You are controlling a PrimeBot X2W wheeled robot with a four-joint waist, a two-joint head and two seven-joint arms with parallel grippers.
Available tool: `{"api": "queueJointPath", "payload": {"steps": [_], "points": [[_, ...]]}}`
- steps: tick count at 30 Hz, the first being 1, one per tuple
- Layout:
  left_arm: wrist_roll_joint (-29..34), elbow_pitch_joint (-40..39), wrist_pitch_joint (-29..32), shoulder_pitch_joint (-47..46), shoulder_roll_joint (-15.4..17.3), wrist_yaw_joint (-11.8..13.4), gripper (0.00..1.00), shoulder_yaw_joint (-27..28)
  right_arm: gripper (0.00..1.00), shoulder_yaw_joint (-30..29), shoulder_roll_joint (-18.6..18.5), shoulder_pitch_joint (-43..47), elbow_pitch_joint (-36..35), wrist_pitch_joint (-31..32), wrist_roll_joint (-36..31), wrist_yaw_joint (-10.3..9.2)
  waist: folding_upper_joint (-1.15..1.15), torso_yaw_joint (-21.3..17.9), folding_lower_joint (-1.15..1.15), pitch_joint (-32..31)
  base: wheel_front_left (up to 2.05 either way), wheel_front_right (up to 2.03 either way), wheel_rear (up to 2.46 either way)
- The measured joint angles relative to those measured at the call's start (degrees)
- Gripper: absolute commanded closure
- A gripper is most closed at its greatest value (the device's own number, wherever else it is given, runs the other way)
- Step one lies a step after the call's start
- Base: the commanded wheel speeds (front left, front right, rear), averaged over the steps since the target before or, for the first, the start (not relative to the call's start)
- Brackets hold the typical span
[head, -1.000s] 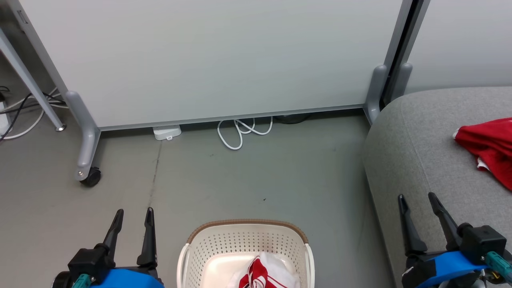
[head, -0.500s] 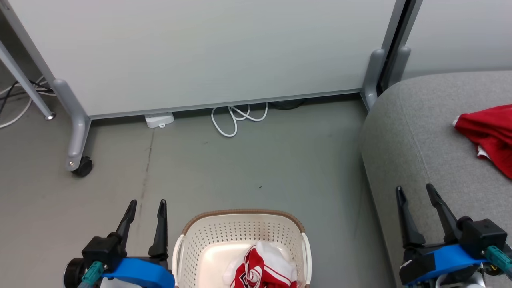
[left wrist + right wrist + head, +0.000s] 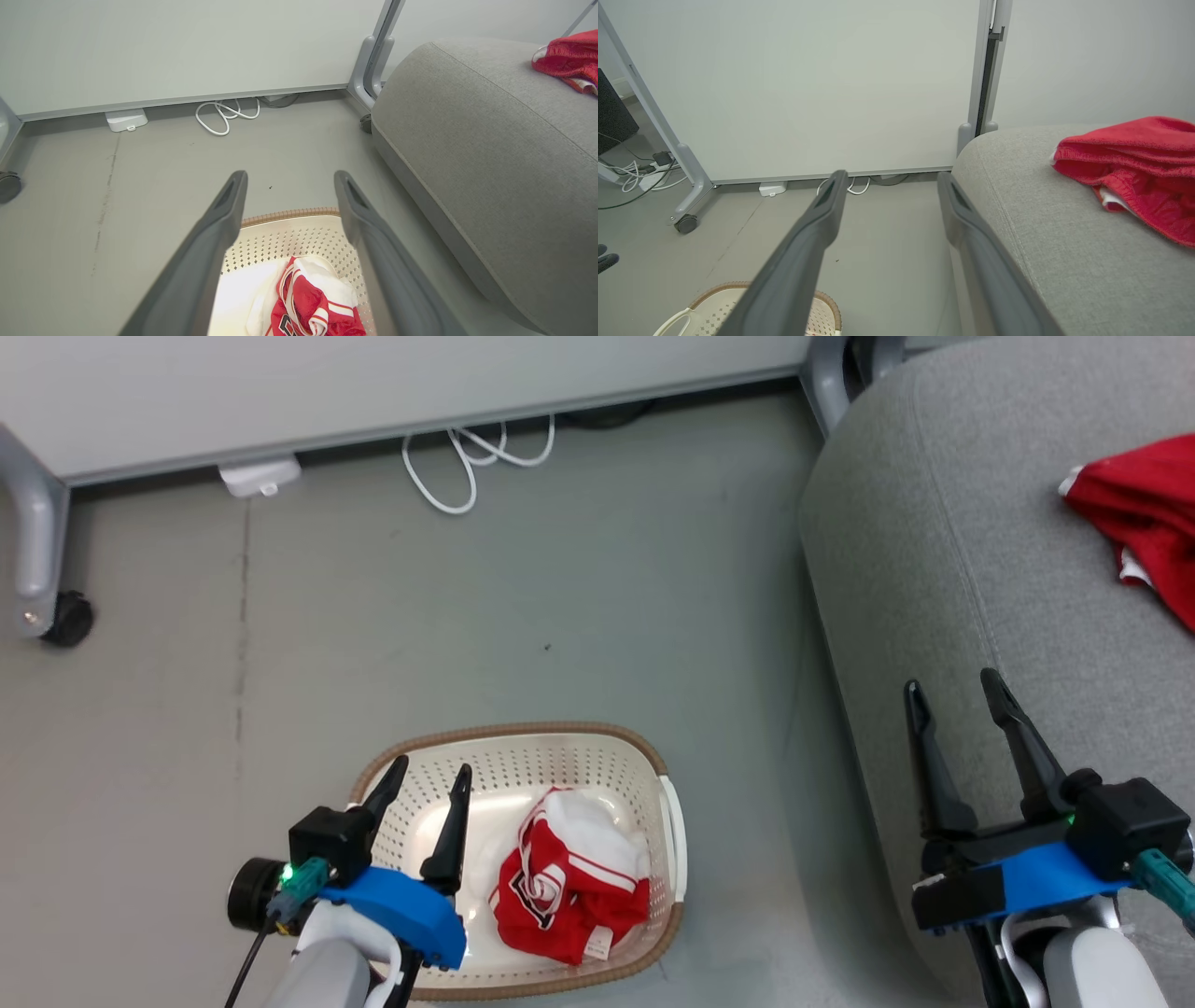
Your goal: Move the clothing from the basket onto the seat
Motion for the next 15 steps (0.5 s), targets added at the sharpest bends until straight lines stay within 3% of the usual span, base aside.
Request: {"api": "queueJointPath", "payload": {"steps": [15], "points": [[-2.3,19.01,0.33,-13.58,2.91,-0.01,0.0,-13.94,0.0,3.43,-0.01,-4.86,0.29,-3.65,2.42,0.0,0.0,-8.19,0.01,16.85,0.0,0.0,0.0]]}}
